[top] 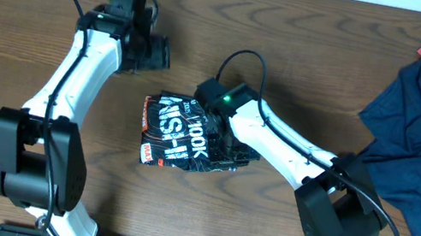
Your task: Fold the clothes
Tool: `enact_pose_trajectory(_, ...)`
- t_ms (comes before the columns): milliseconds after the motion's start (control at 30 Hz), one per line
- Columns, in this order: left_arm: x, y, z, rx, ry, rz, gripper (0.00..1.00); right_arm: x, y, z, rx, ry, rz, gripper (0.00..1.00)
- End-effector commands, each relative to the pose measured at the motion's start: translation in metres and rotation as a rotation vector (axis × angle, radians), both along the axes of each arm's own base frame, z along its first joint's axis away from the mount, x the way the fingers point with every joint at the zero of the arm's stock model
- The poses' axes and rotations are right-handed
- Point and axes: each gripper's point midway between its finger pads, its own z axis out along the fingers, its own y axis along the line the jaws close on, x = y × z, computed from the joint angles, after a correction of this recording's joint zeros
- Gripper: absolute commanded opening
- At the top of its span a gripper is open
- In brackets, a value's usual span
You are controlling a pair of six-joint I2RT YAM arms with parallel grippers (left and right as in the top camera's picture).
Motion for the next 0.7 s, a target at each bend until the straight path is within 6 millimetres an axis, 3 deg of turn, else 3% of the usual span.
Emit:
enact_pose_trajectory(0,0.0,-0.002,-0.031,0.03,0.058,-0.032,0.7,-0.005,0.009,0.008,0.049,0.01,-0.015,0.15)
enact_pose_trajectory(100,-0.009,-0.007,-0.058,0.037,0.14,-0.046,0.69,-0.008,0.012,0.0,0.053,0.007,0.0,0.18)
enact_pose_trajectory(233,-0.036,-0.015,-0.093,0.052,0.294,-0.073,0.59,-0.01,0.009,-0.016,0.057,0.003,0.003,0.19)
enact_pose_trajectory(400,-0.077,-0.014,-0.113,0.073,0.487,-0.078,0.54,0.0,0.004,-0.034,0.087,-0.027,0.0,0.22)
enact_pose_trajectory(533,-0.124,-0.007,-0.109,0.091,0.683,-0.045,0.5,0.05,0.003,-0.037,0.151,-0.183,0.014,0.25)
enact_pose_trajectory(667,-0.163,-0.002,-0.106,0.109,0.846,0.036,0.46,0.125,0.003,-0.024,0.269,-0.413,0.048,0.23)
